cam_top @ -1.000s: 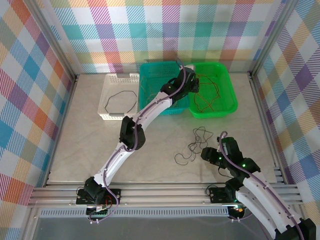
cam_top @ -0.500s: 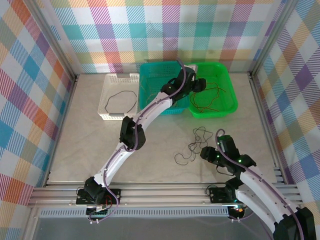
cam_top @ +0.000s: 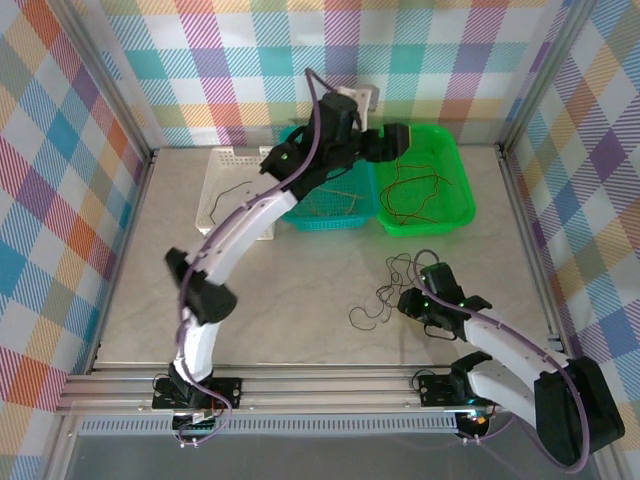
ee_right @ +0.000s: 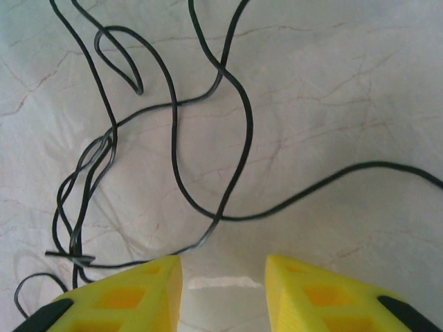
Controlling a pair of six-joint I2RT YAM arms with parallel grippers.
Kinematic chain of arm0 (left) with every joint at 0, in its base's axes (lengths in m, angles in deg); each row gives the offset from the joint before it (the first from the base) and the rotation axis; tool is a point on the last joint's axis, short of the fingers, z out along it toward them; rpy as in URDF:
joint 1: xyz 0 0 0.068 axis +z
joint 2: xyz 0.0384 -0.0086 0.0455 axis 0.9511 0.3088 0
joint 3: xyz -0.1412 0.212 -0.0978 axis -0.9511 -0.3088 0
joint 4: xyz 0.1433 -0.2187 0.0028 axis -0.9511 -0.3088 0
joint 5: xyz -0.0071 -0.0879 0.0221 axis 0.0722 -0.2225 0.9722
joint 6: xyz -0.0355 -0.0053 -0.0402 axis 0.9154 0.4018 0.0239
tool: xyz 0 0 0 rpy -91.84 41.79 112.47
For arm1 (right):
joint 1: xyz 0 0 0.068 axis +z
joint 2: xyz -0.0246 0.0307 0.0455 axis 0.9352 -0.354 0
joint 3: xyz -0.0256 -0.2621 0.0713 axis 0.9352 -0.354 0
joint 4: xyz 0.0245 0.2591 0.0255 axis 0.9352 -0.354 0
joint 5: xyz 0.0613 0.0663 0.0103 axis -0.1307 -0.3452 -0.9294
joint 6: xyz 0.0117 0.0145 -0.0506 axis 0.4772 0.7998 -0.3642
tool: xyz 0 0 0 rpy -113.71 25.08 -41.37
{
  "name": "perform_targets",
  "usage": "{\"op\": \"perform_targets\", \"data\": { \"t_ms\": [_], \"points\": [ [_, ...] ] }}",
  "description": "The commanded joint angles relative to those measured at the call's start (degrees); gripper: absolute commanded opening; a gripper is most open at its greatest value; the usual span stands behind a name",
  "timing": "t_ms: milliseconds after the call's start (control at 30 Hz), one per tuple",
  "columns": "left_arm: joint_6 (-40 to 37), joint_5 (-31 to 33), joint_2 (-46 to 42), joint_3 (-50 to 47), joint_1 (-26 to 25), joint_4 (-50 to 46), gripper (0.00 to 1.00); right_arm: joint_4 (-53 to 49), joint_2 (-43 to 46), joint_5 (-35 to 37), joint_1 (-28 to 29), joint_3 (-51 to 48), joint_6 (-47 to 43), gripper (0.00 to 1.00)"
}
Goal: Untangle the cables
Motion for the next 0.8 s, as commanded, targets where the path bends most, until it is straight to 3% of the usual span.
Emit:
{"op": "perform_targets", "data": {
  "t_ms": [0,133,333,500,567,767],
  "points": [
    [-0.5,2.8,-7.8,-15.6,-0.4,4.1,0.84,4.2,-3.0,1.0,-0.2,2.7,-0.6,0.36],
    [1.2,3.1,-16.0,-27.2,-0.9,4.2,0.84,6.6,-7.6,0.9,-0.2,4.0,-1.2,0.35],
    [4.1,6.6,-28.1,-45.8,-2.8,5.8,0.84,7.0,-10.9,2.5,-0.2,5.7,-2.8,0.19],
    [8.0,5.8,-35.0,-59.5,-3.9,8.0,0.84,5.0,-6.8,1.4,-0.2,6.4,-3.8,0.0],
    [9.0,6.2,-37.1,-64.0,-4.4,8.5,0.84,3.5,-3.9,0.2,-0.2,7.1,-5.3,0.0],
    [13.8,1.8,-41.5,-75.7,-5.2,15.4,0.84,4.2,5.6,-14.0,-0.2,9.5,-12.9,0.0]
  ]
}}
